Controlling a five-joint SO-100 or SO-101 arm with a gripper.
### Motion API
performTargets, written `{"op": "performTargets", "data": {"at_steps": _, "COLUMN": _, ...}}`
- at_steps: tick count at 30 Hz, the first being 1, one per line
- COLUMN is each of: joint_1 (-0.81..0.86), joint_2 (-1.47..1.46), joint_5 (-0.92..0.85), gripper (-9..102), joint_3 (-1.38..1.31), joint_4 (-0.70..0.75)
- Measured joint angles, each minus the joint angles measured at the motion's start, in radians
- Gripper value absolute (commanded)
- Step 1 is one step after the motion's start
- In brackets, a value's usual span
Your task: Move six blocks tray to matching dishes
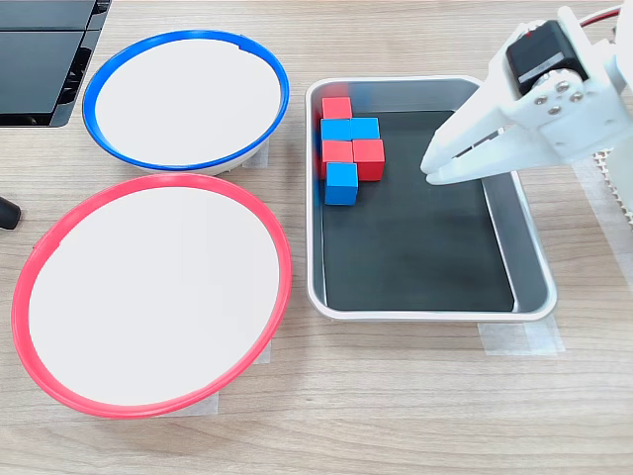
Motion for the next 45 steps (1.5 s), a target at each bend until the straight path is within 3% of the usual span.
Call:
{"op": "performTargets", "data": {"at_steps": 34, "joint_1": 0.000, "joint_2": -0.003, "joint_5": -0.003, "gripper": 0, "joint_3": 0.000, "joint_4": -0.002}}
{"op": "performTargets", "data": {"at_steps": 39, "joint_1": 0.002, "joint_2": -0.357, "joint_5": -0.130, "gripper": 1, "joint_3": -0.172, "joint_4": -0.043}}
{"op": "performTargets", "data": {"at_steps": 45, "joint_1": 0.008, "joint_2": -1.095, "joint_5": -0.247, "gripper": 16, "joint_3": -0.706, "joint_4": 0.052}}
